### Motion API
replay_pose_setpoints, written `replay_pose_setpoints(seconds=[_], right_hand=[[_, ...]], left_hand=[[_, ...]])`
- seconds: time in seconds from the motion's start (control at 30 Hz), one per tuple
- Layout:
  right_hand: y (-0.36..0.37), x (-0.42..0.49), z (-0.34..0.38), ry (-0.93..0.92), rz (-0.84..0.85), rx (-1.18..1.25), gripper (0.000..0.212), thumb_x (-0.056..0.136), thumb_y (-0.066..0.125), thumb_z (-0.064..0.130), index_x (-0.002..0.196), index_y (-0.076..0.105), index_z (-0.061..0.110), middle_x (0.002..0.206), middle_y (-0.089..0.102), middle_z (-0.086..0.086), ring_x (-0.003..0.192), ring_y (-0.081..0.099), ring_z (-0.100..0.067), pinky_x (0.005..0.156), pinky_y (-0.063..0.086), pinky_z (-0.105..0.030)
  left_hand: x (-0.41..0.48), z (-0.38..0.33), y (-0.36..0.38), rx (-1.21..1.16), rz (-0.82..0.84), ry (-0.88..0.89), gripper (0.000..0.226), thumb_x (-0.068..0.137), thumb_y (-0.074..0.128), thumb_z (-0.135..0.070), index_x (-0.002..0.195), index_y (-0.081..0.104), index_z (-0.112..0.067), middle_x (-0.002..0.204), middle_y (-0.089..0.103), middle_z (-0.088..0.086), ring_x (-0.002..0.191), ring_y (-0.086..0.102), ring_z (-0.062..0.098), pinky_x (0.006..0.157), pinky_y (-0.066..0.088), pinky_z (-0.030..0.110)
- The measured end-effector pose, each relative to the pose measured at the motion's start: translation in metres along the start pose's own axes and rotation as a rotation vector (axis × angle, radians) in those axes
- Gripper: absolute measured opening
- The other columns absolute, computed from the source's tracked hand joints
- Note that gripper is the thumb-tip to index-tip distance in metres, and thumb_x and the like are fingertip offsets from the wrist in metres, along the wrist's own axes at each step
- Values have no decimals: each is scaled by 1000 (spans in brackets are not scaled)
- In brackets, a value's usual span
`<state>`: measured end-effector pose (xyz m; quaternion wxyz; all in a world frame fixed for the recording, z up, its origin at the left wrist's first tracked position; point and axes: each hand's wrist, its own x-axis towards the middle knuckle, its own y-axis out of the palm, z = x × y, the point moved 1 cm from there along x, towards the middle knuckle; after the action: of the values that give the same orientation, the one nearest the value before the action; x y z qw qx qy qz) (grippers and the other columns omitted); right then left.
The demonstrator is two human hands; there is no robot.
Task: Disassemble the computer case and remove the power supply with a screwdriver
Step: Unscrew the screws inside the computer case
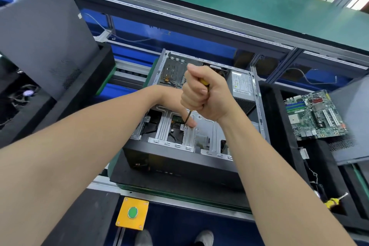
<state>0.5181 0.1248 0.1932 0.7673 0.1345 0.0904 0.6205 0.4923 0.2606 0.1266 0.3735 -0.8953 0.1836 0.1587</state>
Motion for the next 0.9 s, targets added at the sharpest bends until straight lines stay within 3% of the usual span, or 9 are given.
replay_pose_setpoints(seconds=[0.17,0.27,0.33,0.43,0.5,0.6,0.67,0.77,0.9], right_hand=[[-3,6,0,-34,-4,94,27,99,42,21,73,45,17,47,23,7,39,16,-10,43,12,-24],[-2,2,-3,-121,-162,62,17,95,41,16,79,35,15,50,31,1,39,19,-13,45,15,-28],[9,-1,-6,-164,-342,-33,23,97,48,16,77,37,13,58,43,-5,43,32,-18,48,27,-32],[31,-6,-9,-215,-684,-221,27,104,61,17,80,61,6,71,60,-9,63,56,-24,64,49,-35],[43,-6,-9,-207,-885,-272,30,107,60,22,85,70,3,76,65,-11,69,59,-24,70,51,-36],[58,0,-10,-206,-1052,-250,37,110,54,25,83,70,5,75,62,-11,70,52,-26,78,46,-45],[60,2,-11,-218,-1042,-230,40,112,48,23,82,66,4,76,56,-13,71,46,-26,75,40,-45],[49,0,-13,-235,-891,-137,42,110,43,18,72,57,10,68,47,-11,59,37,-19,56,27,-35],[29,1,-14,-191,-661,-76,44,103,44,21,59,48,19,52,30,0,47,19,-15,50,12,-29]], left_hand=[[-6,-7,1,44,-61,-27,29,73,80,-65,89,58,-53,87,63,-41,87,56,-21,78,40,7],[-11,-13,5,84,-126,26,24,70,73,-77,83,58,-63,88,62,-37,87,57,-16,80,40,10],[-15,-18,7,88,-148,93,11,71,63,-74,76,61,-65,75,63,-39,77,61,-13,68,42,4],[-15,-23,10,287,-212,69,52,60,31,-74,73,63,-36,69,62,-18,82,60,15,75,43,25],[-15,-24,10,426,-273,-23,78,53,22,-70,93,67,-21,92,67,-3,95,58,27,83,43,33],[-15,-20,13,577,-352,-133,61,77,36,-49,109,66,-6,104,67,11,100,62,33,79,46,39],[-13,-17,14,625,-393,-150,41,84,39,-36,97,63,-6,102,69,12,92,61,33,75,44,38],[-14,-18,16,591,-360,-184,29,69,27,-37,69,47,-17,77,60,2,75,57,28,67,41,36],[-11,-17,17,548,-347,-174,42,63,13,-51,63,43,-21,63,49,-3,60,48,19,58,40,32]])
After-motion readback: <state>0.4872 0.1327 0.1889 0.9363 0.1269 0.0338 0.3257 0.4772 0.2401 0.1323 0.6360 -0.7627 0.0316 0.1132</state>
